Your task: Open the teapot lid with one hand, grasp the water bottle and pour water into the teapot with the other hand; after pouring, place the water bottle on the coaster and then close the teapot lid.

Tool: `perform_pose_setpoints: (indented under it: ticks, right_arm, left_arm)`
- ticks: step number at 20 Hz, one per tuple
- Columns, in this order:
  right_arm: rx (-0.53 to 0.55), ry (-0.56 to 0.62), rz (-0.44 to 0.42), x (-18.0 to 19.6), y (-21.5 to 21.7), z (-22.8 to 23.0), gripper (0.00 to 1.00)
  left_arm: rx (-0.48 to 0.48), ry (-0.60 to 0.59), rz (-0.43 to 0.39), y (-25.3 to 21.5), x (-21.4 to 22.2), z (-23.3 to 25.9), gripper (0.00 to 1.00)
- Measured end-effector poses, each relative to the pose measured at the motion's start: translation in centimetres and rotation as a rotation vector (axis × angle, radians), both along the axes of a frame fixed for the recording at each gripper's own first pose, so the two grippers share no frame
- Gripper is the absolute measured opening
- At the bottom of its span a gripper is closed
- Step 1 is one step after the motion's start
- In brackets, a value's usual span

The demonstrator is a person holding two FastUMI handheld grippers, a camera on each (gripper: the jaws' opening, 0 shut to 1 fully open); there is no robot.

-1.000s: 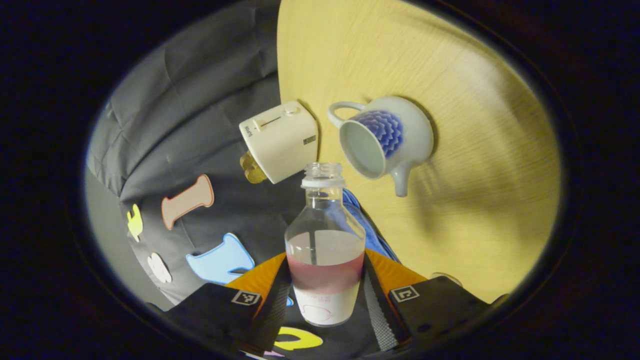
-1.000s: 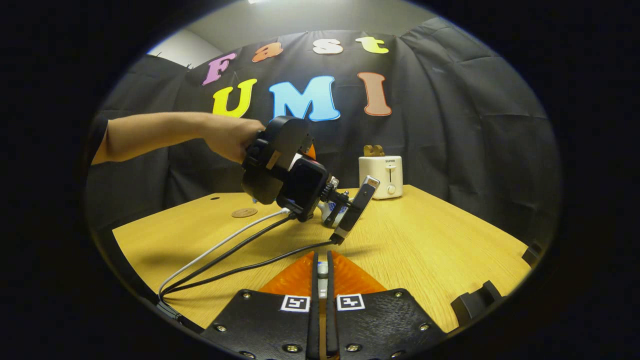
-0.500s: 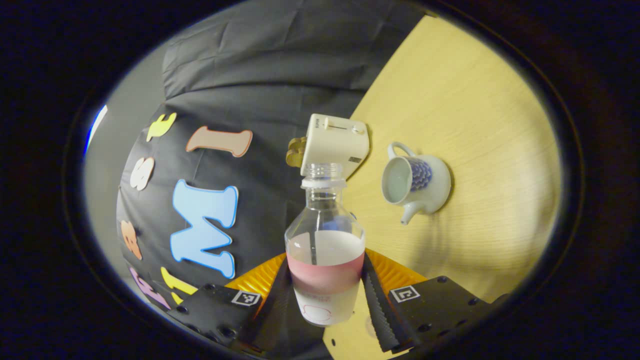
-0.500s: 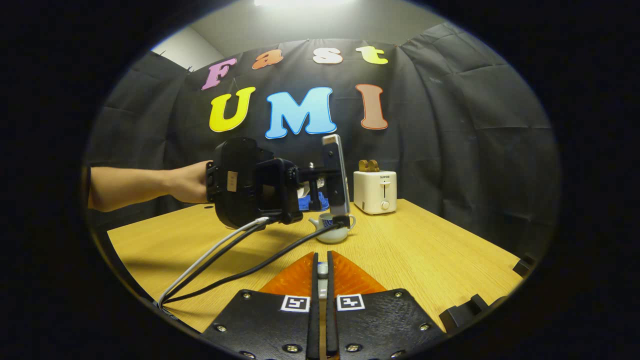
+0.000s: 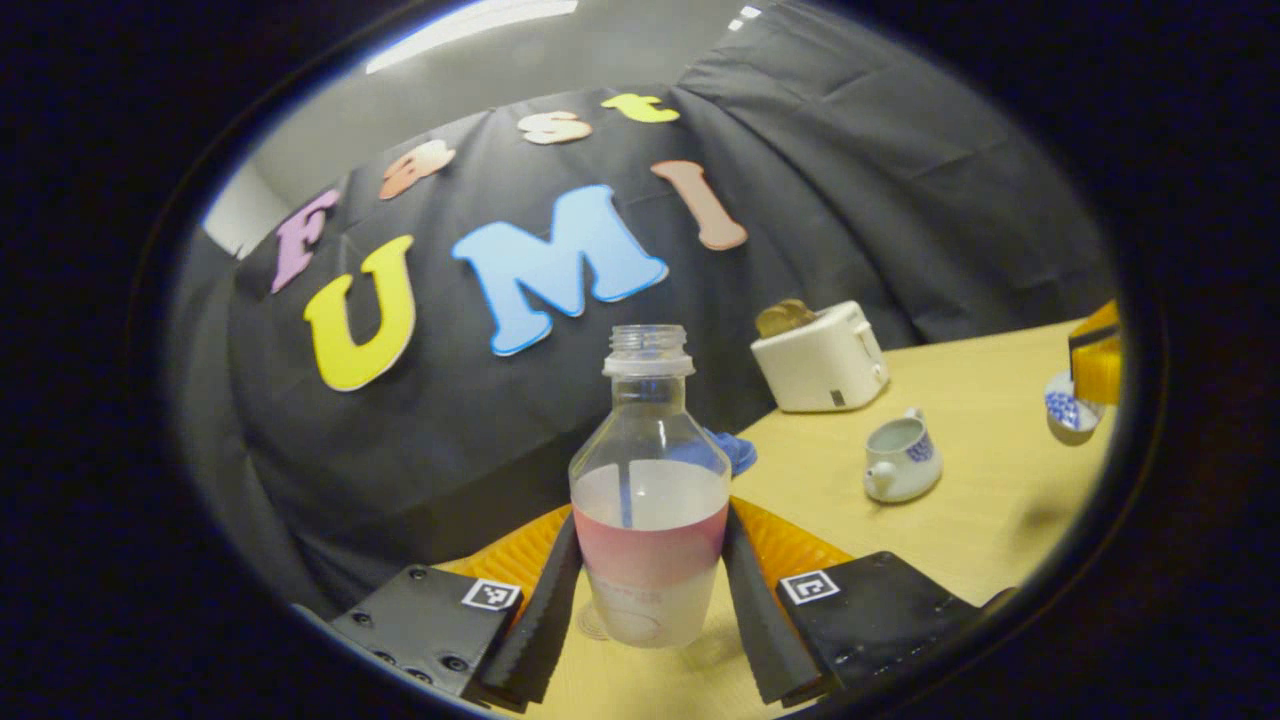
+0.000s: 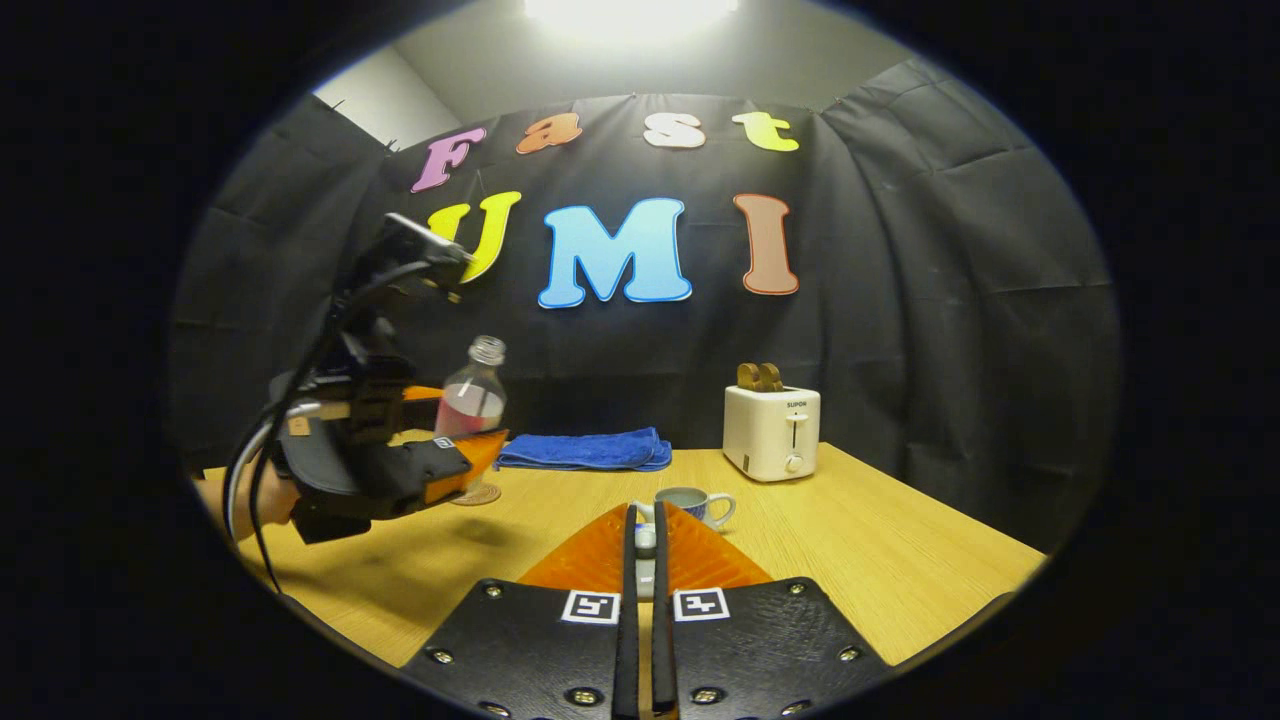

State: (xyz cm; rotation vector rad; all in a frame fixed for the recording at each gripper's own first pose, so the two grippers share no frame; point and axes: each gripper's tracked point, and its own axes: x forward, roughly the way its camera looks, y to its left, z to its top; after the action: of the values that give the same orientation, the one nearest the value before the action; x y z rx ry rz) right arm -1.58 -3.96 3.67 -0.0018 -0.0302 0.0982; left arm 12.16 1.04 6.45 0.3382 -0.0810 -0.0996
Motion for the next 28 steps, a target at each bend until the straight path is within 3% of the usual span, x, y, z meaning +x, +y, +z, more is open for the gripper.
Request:
perform_pose_setpoints:
  ticks: [7, 12, 18, 25, 28]
  right_arm:
    - [0.007, 0.028, 0.001, 2.4, 0.7, -1.3, 0.05]
    - [0.015, 0.049, -0.01, 3.3, -0.1, -2.0, 0.05]
    - [0.02, 0.064, -0.022, 3.9, -0.8, -2.5, 0.05]
    - [0.004, 0.079, -0.034, 4.3, -1.1, -3.1, 0.05]
    - [0.003, 0.078, -0.034, 4.3, -1.0, -3.0, 0.05]
  left_arm:
    - [-0.307, 0.049, 0.064, 7.4, 3.0, -1.8, 0.86]
    - [-0.374, 0.056, 0.082, 9.5, 6.7, -2.7, 0.86]
    - [-0.35, 0.137, 0.098, 10.0, 10.9, -7.0, 0.86]
    - [-0.29, 0.143, 0.092, 9.2, 12.6, -7.8, 0.86]
    - [-0.311, 0.143, 0.095, 9.4, 12.6, -7.8, 0.87]
